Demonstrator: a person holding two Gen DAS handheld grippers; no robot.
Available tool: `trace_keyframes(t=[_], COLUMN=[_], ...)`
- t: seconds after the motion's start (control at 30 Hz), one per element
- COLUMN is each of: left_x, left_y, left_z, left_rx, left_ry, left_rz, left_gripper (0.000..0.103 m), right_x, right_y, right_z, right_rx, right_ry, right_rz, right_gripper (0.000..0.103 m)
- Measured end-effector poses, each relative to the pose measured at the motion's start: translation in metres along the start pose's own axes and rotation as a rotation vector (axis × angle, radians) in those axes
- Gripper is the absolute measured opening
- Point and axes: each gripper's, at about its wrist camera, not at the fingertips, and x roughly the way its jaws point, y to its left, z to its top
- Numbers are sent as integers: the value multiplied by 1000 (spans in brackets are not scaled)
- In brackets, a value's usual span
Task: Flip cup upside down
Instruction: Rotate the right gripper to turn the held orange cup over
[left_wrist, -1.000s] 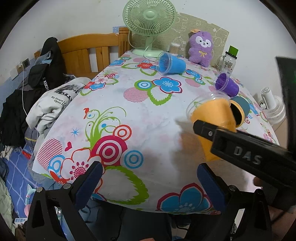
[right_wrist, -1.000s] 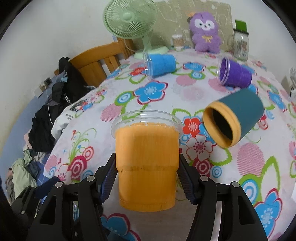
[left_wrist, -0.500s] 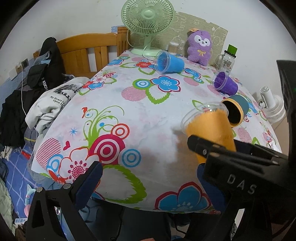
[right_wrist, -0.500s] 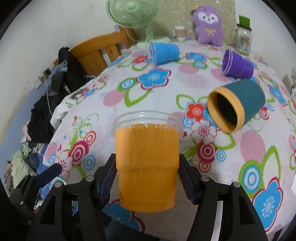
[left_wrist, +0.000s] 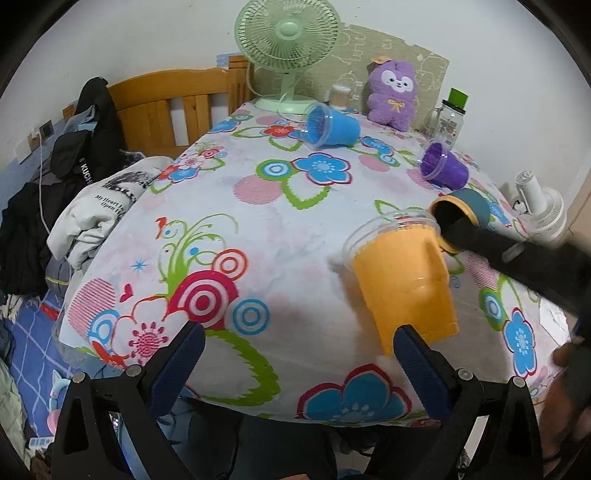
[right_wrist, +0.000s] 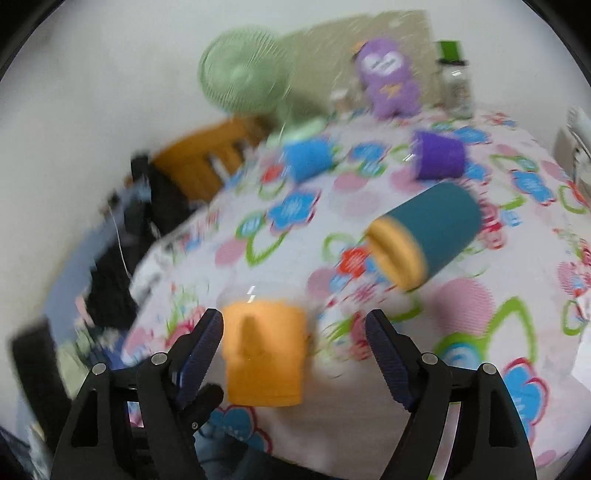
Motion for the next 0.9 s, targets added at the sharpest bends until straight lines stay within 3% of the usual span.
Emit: trace_keyframes(t=[0.2,0.5,0.67,0.8,0.9], left_x=[3,-3,1,2,10], left_y=[-23,-57,-66,-68,-71], left_z=[0,2,-1,-15,-19], left_rx=[22,69,48,-55,-78], left_ry=[19,-18,-6,-16,7], left_rz=[-66,-114,-101,-74,-41], left_gripper=[103,103,103,103,103], right_x=[-39,-46,-46,-41,-36], right_y=[-51,-96,-113,-123,-131], right_z=[7,-9,-14,-17,-18], right_rx=[114,192,215,230,243], right_ry=[-103,-99,-89,-81,-69], right_rz=[-52,-87,-82,-76,-75], right_gripper=[85,85,85,85,85])
